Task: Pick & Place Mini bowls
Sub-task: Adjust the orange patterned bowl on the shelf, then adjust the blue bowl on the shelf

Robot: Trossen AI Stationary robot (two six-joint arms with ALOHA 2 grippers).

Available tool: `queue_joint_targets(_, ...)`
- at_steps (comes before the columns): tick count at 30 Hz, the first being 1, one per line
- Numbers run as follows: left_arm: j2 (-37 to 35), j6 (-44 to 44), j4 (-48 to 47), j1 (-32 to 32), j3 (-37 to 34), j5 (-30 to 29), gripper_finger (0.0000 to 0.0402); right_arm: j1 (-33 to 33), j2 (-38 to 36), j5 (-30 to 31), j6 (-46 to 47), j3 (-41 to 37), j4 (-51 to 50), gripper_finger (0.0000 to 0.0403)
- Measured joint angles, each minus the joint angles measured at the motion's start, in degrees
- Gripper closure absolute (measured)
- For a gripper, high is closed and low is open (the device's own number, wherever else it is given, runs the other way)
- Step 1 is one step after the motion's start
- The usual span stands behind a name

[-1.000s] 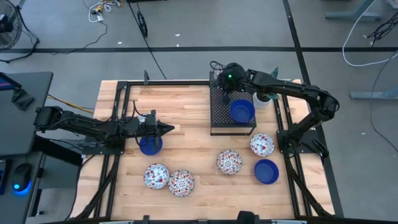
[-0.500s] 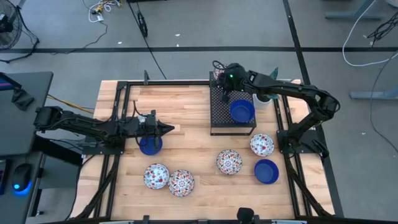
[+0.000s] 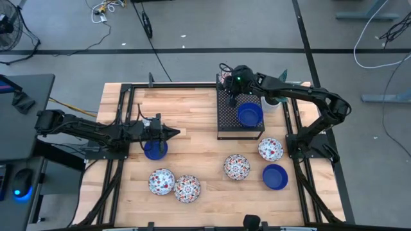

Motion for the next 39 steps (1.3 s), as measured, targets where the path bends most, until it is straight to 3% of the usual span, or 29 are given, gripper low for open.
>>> queue_joint_targets(17, 0.0, 0.0, -0.1, 0.0, 0.0, 0.0, 0.0392, 0.0, 2.0, 0.3, -2.0, 0.0, 0.7, 0.0367)
queue_joint_targets(30, 0.0, 0.0, -0.3, 0.0, 0.0, 0.0, 0.0392, -0.1, 1.5, 0.2, -1.9, 0.0, 0.8, 0.0258)
queue_joint_targets(39, 0.0, 0.0, -0.3, 0.0, 0.0, 0.0, 0.0392, 1.5, -5.0, 0.2, -0.4, 0.0, -0.8, 0.0191)
